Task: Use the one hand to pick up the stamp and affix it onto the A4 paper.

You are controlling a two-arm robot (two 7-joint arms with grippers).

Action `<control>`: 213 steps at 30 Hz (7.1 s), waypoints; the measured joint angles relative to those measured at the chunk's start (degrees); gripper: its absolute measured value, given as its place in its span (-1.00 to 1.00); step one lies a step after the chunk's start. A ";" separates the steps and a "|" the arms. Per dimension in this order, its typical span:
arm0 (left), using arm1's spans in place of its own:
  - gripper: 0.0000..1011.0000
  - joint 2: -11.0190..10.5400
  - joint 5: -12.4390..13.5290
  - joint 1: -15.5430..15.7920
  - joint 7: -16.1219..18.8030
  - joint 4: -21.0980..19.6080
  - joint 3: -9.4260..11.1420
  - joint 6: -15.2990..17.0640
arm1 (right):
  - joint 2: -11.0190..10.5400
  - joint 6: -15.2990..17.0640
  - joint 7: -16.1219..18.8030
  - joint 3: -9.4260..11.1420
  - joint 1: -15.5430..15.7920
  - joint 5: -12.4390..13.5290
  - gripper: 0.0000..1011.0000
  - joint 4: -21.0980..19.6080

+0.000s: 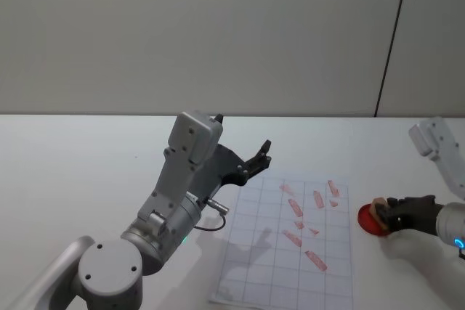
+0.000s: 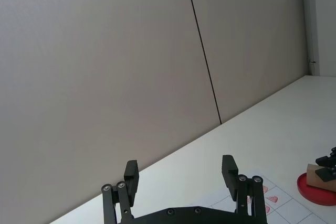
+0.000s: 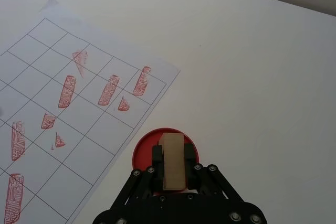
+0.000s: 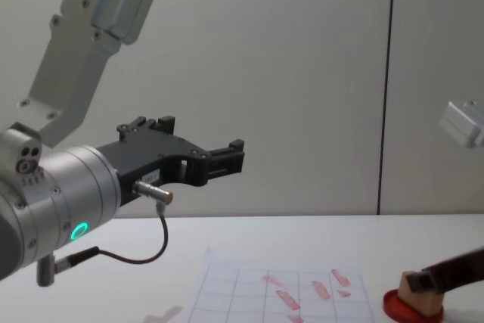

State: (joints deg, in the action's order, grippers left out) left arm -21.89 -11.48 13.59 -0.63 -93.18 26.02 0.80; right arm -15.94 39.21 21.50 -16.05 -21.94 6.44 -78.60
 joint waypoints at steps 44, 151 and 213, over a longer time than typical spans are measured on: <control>0.98 0.00 0.00 0.00 0.00 0.00 0.00 0.00 | -1.11 -10.74 9.21 -1.55 -4.85 -14.15 -0.56 -1.26; 0.98 0.00 0.00 0.00 0.00 0.00 0.00 0.00 | 1.92 -25.68 47.47 -13.65 -11.20 -17.62 -0.56 8.78; 0.98 0.00 0.00 0.00 0.00 0.00 0.00 0.00 | -2.06 -30.32 38.94 -16.82 -7.12 -14.06 -0.56 3.85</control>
State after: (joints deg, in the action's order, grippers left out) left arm -21.89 -11.48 13.59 -0.63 -93.18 26.02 0.80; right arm -17.99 8.89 60.44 -32.87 -29.06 -7.62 -74.76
